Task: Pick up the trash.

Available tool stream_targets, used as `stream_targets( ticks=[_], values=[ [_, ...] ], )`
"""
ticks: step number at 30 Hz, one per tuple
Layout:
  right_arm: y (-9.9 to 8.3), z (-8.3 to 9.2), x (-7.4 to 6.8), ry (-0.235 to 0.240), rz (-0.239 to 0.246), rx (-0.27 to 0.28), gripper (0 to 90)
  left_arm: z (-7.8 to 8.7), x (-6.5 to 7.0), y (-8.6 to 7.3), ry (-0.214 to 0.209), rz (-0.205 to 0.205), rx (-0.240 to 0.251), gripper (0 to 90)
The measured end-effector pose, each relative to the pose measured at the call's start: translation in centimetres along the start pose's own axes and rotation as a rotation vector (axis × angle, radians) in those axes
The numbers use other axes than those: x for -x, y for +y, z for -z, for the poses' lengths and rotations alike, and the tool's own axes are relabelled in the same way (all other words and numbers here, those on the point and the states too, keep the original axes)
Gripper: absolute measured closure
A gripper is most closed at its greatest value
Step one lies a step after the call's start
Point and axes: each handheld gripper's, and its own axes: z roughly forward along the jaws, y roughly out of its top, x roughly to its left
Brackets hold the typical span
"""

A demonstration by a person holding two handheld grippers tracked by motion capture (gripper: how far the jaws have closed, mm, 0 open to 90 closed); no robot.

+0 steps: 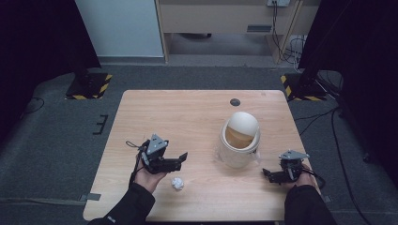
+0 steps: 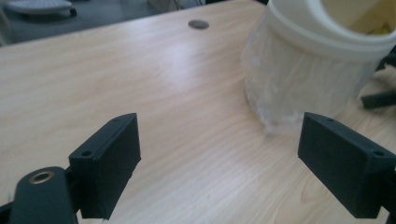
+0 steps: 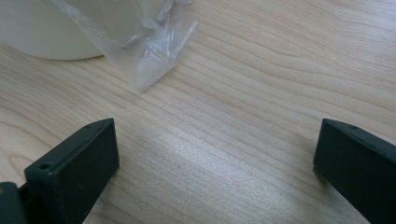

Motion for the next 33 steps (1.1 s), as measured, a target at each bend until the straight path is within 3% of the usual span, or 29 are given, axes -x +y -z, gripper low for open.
stream_targets(
  ticks=[2, 9, 12, 13, 14, 16, 22, 27, 33],
  values=[
    [0.0, 0.0, 0.0, 0.0, 0.001, 0.001, 0.4, 0.5, -0.2, -1.6, -0.001, 0.009, -0.037, 12.9],
    [0.0, 0.0, 0.0, -0.001, 0.002, 0.0, 0.4, 0.8, -0.1, -3.6, -0.011, 0.008, -0.111, 14.9],
    [0.0, 0.0, 0.0, -0.001, 0.001, 0.001, 0.5, 0.6, 0.5, -4.7, -0.026, -0.005, -0.176, 16.9],
    [0.0, 0.0, 0.0, -0.002, 0.003, 0.0, 0.5, 0.3, 0.8, -5.4, -0.027, -0.023, -0.223, 18.1],
    [0.0, 0.0, 0.0, -0.002, 0.003, 0.0, 0.5, 0.3, 0.8, -5.4, -0.027, -0.023, -0.223, 18.2],
    [0.0, 0.0, 0.0, -0.001, 0.002, 0.0, 0.5, -0.1, 1.2, -5.9, -0.032, -0.044, -0.276, 18.6],
    [0.0, 0.0, 0.0, -0.002, 0.003, 0.0, 0.5, -0.7, 1.4, -6.3, -0.046, -0.058, -0.325, 19.9],
    [0.0, 0.0, 0.0, -0.002, 0.004, 0.0, 0.5, -1.3, 1.9, -6.6, -0.067, -0.099, -0.382, 21.6],
    [0.0, 0.0, 0.0, -0.002, 0.0, 0.001, 0.4, -1.6, 2.2, -6.7, -0.075, -0.117, -0.406, 27.0]
  ],
)
